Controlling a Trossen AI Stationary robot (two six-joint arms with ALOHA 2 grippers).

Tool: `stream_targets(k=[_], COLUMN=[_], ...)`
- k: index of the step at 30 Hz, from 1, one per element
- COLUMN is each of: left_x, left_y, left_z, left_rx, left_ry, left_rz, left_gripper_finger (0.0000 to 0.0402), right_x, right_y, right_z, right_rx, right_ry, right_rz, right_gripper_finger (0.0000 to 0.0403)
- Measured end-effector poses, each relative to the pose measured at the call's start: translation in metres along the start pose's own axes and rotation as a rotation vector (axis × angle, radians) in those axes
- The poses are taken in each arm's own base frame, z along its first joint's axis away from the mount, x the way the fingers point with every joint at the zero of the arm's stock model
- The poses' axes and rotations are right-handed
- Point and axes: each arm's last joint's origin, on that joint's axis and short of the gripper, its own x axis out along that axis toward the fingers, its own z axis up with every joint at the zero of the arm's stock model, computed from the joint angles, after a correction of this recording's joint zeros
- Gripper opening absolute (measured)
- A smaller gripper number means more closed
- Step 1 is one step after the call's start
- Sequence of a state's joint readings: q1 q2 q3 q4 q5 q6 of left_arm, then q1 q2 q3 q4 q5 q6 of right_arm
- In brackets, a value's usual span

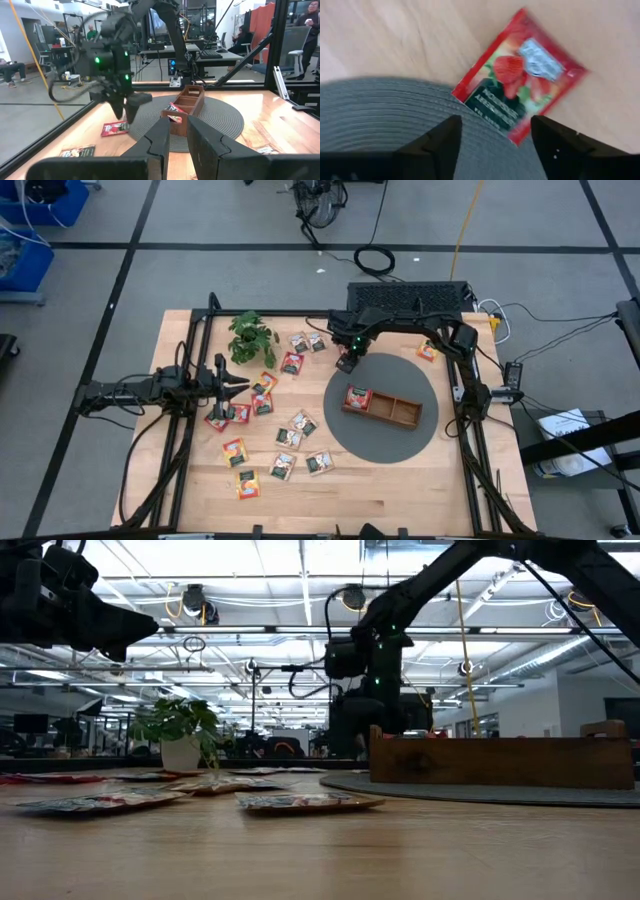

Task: Pick & Place Tea
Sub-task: Put the red tea bag into the left section of the wooden organizer

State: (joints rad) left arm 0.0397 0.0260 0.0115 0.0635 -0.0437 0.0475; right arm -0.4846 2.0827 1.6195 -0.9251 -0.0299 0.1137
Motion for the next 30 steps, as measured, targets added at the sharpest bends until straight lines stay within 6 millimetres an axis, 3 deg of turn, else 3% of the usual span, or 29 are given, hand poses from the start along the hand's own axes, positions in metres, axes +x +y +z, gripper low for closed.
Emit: stream_targets(k=[3, 11, 17, 30], left_x=[0.000, 0.000, 0.000, 0.000], left_y=[0.000, 0.000, 0.000, 0.000], left_z=[0.000, 0.000, 0.000, 0.000], left_rx=[0.000, 0.000, 0.000, 0.000], left_ry=[0.000, 0.000, 0.000, 0.000], left_rz=[0.000, 0.000, 0.000, 0.000], left_gripper_finger=[0.0072, 0.0072, 0.0072, 0.0072], right_x=[-0.007, 0.003, 0.019, 0.022], right_y=[-0.004, -0.011, -0.019, -0.022], right_z=[0.005, 0.021, 0.016, 0.013], right_rx=[0.082, 0.157, 0.132, 0.066], right_ry=[-0.026, -0.125, -0.029, -0.008], right_rz=[0.016, 0.127, 0.074, -0.063], right_gripper_finger=[0.0250, 0.0278, 0.0279, 0.0279])
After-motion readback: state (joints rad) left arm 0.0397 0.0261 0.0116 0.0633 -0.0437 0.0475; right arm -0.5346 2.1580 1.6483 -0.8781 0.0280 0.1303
